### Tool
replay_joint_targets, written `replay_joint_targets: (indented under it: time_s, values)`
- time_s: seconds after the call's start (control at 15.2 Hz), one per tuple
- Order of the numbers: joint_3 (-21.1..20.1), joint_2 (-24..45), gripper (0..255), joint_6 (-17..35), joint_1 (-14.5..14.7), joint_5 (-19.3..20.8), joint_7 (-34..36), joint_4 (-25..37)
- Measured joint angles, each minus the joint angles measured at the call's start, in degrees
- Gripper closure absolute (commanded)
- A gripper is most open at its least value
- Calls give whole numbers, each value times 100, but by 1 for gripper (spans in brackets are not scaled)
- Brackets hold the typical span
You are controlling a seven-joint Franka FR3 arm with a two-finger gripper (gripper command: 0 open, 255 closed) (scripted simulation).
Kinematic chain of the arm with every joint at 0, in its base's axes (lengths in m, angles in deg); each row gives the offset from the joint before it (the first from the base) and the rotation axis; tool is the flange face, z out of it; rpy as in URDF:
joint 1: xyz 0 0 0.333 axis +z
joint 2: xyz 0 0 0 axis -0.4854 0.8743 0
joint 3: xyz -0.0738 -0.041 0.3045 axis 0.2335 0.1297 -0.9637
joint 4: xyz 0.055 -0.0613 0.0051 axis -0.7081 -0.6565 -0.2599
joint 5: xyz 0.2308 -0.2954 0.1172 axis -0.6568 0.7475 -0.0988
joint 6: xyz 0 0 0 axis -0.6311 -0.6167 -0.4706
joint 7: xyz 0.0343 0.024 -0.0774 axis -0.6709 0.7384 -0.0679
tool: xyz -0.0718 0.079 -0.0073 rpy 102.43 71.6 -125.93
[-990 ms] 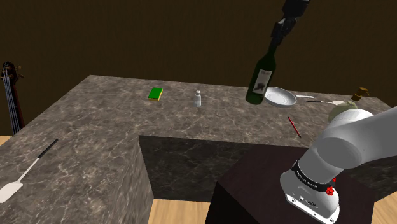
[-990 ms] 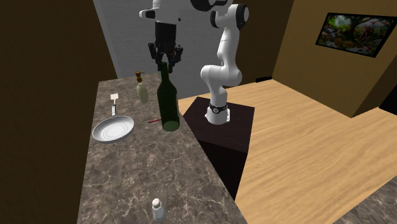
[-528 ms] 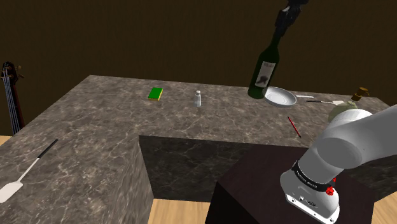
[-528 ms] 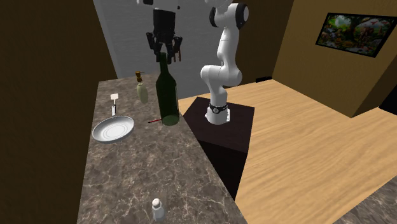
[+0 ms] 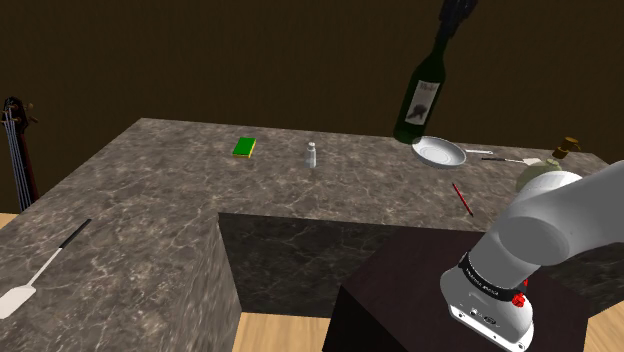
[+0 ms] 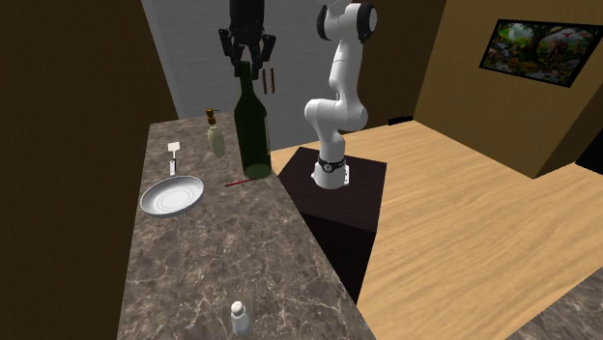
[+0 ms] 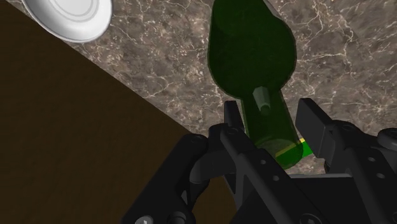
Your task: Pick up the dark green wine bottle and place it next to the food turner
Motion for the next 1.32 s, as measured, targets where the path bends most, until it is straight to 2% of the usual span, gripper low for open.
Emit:
replay_joint_targets:
  time_s: [0.4,1.32]
  values:
    - [-13,213,255,-450,24,-38,-34,661]
    - [60,1082,255,-1592,85,-168,-190,2668]
